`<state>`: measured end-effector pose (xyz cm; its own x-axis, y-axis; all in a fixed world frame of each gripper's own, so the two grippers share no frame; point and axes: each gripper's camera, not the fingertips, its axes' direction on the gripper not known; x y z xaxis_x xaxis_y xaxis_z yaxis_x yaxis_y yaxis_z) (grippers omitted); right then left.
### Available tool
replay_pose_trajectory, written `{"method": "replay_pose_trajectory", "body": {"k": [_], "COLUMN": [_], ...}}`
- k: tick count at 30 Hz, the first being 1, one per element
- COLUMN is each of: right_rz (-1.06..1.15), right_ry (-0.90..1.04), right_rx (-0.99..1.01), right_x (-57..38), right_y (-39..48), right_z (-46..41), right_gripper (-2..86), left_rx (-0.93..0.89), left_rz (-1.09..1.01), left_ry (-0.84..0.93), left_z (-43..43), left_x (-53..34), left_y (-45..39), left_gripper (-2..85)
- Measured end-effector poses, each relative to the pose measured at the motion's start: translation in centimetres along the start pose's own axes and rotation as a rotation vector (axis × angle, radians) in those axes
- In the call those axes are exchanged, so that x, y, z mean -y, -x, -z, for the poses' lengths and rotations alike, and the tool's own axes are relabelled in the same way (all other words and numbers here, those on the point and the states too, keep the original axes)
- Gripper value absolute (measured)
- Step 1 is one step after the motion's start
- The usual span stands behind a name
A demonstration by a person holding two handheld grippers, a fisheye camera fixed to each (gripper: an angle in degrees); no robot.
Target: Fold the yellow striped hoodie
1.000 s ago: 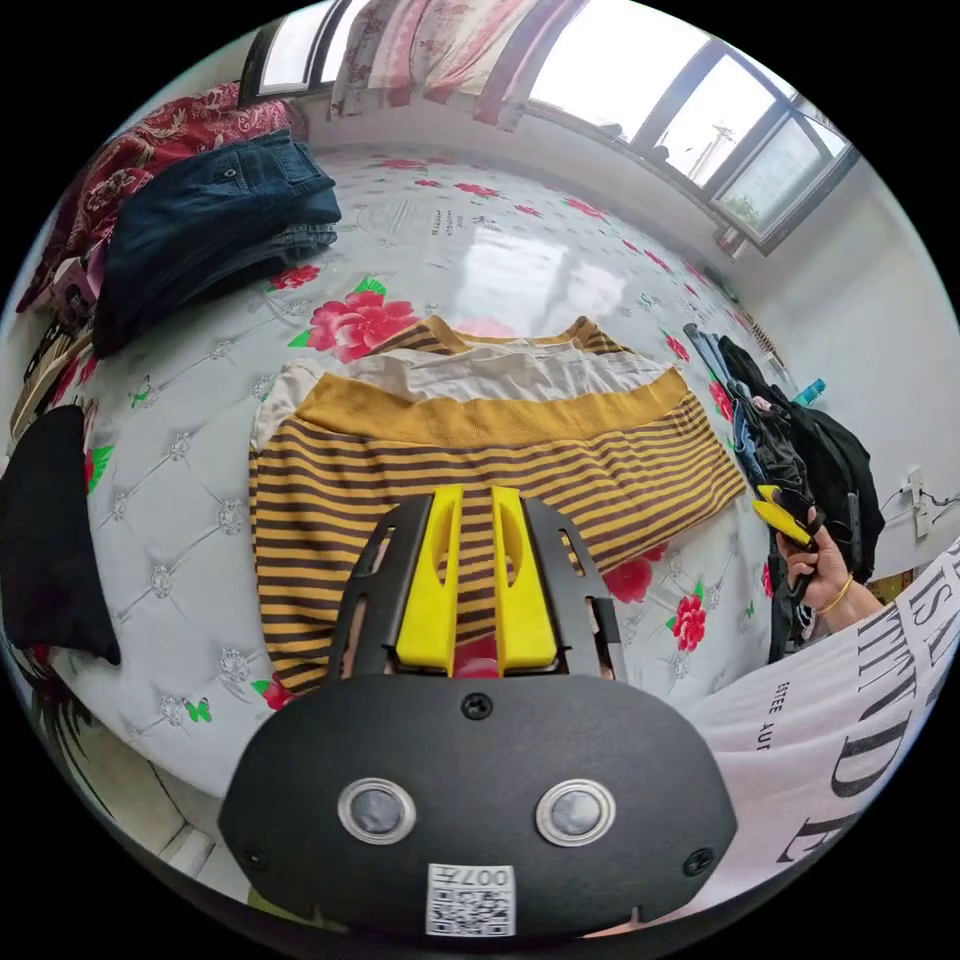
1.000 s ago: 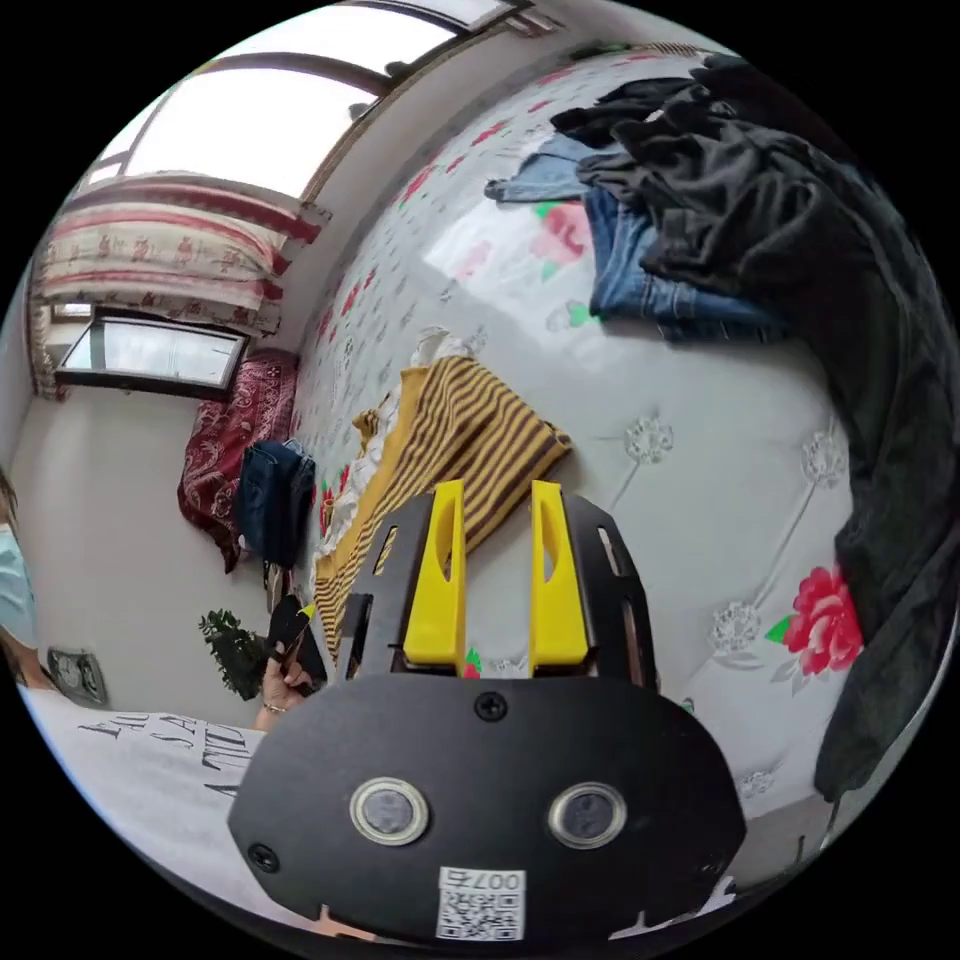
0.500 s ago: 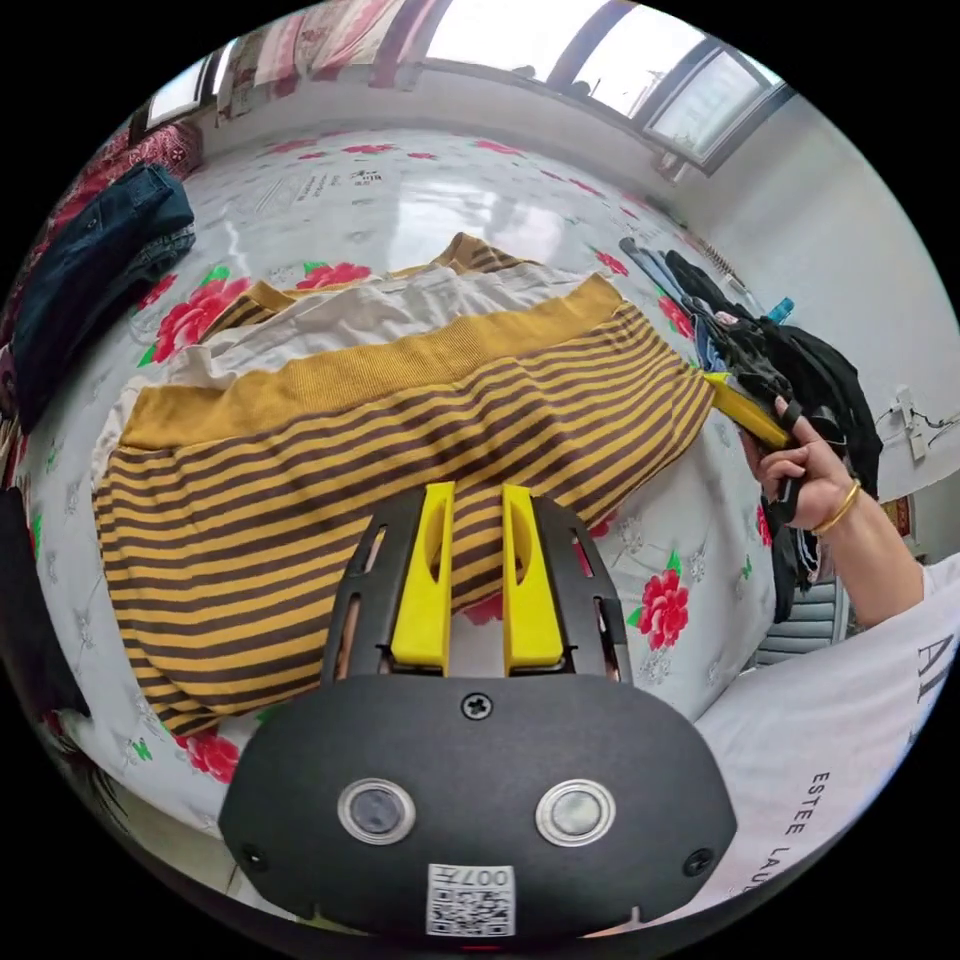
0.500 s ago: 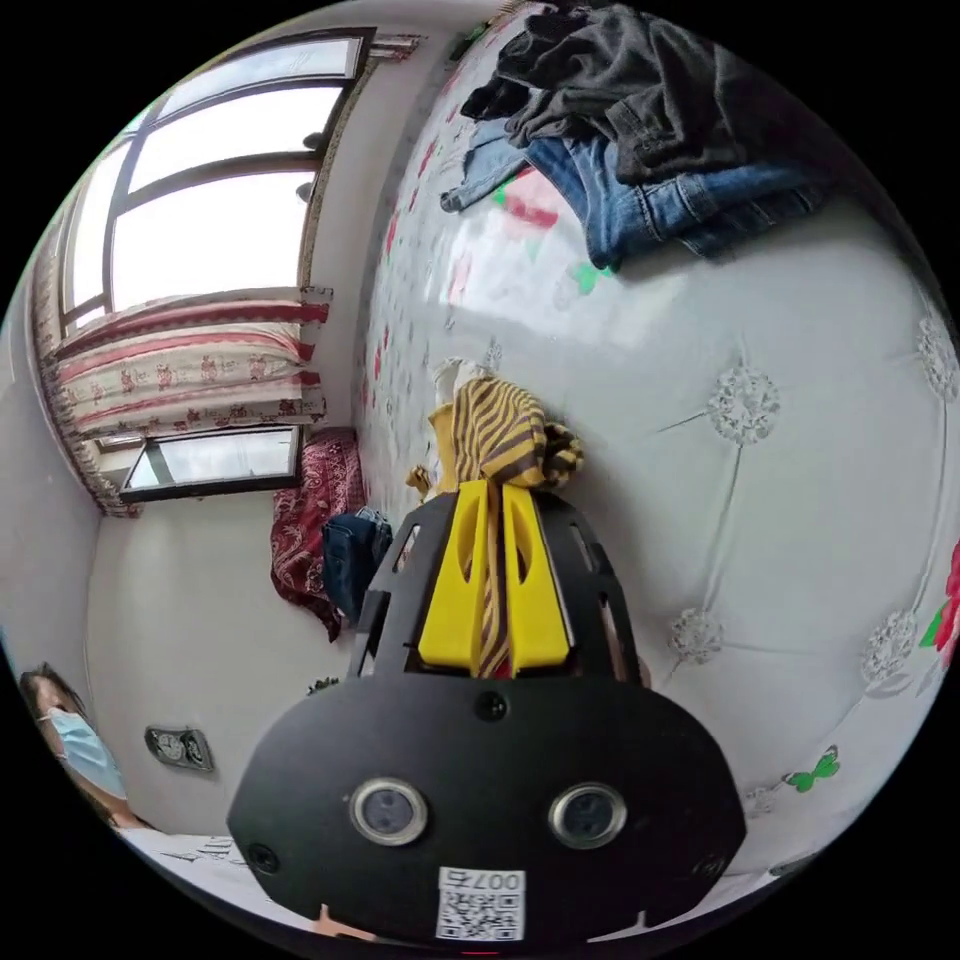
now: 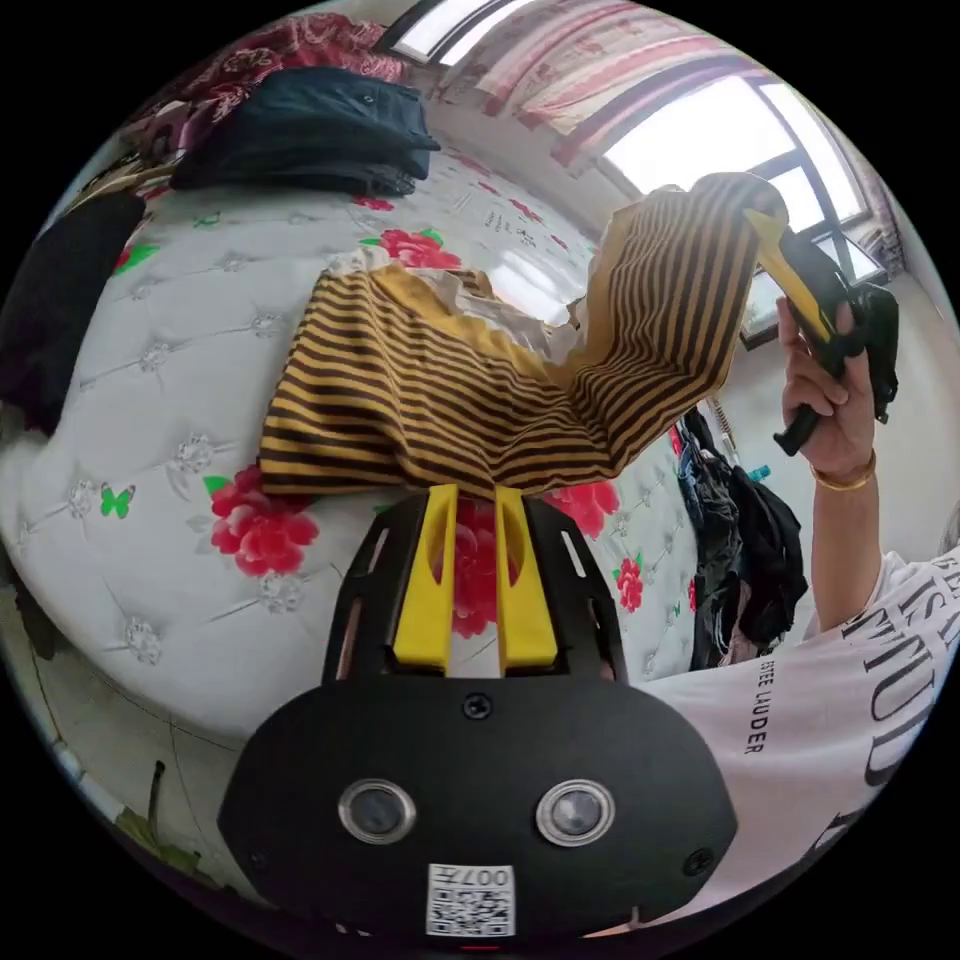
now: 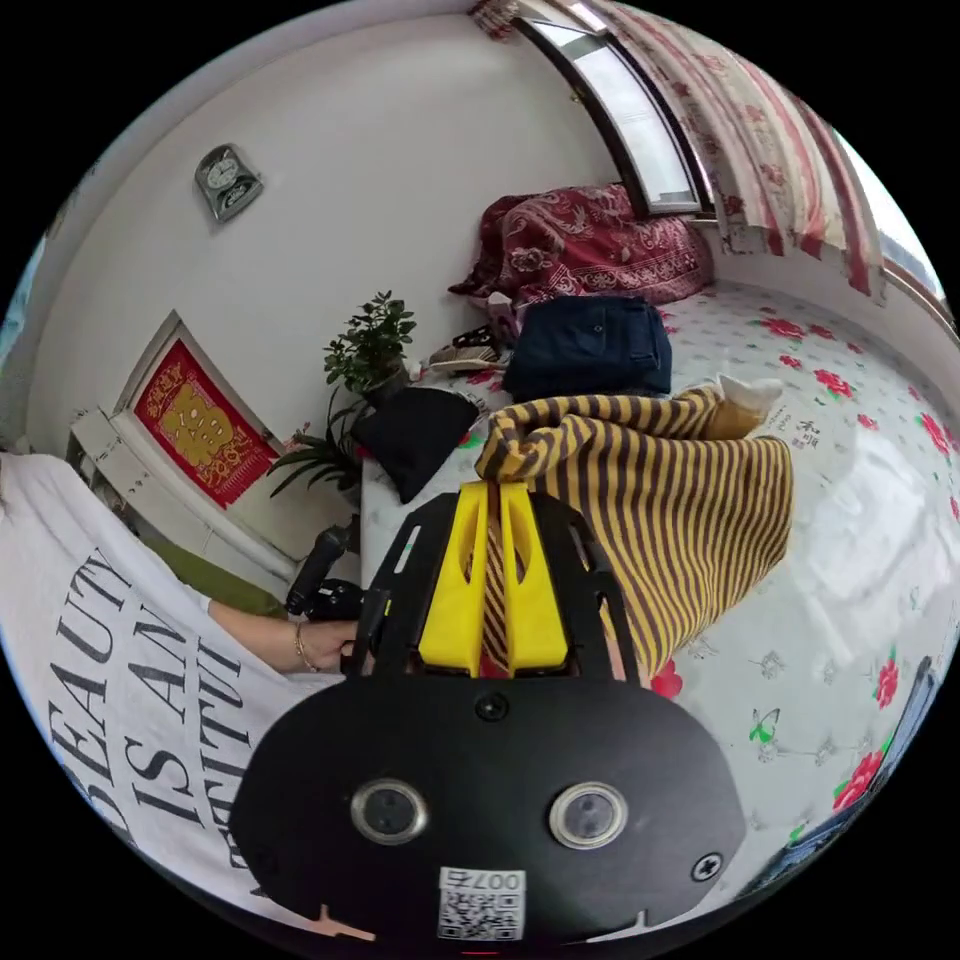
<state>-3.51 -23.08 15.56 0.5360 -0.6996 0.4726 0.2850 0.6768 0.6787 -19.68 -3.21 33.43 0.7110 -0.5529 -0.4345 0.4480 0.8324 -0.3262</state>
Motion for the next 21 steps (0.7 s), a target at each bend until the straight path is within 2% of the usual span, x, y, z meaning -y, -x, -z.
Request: {"method": "replay_pose_trajectory", "body": {"k": [3,4,6,7,11,16,20,21], "right_rz": [-0.042,-0.072,-0.156,-0.156,-0.059,-0.037,-0.036,0.006], "right_ry": [0.133,0.171,0.388,0.407,0.288,0.076,0.262,0.288], "right_rx": [0.129,0.137,0.128,0.123,0.134,-0.112,-0.264,-0.363], "right_x": [-0.3,-0.7,-2.5,-2.8,-2.2,-2.9,-6.0,-6.9], "right_y": [1.2,1.1,0.8,0.9,2.8,2.7,2.4,3.2], "right_z": [-11.0,-13.4,-21.1,-21.8,-17.4,-7.4,-10.0,-10.9], "right_gripper": [0.3,0.4,0.9,1.0,2.8,4.8,6.5,6.6], "left_rx": [-0.044,-0.06,-0.147,-0.176,-0.326,-0.442,-0.428,-0.44], "left_rz": [0.119,0.136,0.198,0.212,0.229,0.209,0.198,0.224], "left_ry": [-0.018,-0.022,-0.022,-0.017,-0.016,-0.011,0.031,0.048], "left_z": [1.3,1.3,0.9,0.7,-0.3,0.2,-0.5,-1.0], "left_x": [-1.5,-1.7,-1.8,-1.7,-0.7,1.5,4.0,4.6], "left_y": [4.8,5.6,8.0,8.5,10.2,11.0,11.7,12.0], "left_gripper": [7.1,7.3,8.7,9.1,12.8,16.0,16.9,17.0]}}
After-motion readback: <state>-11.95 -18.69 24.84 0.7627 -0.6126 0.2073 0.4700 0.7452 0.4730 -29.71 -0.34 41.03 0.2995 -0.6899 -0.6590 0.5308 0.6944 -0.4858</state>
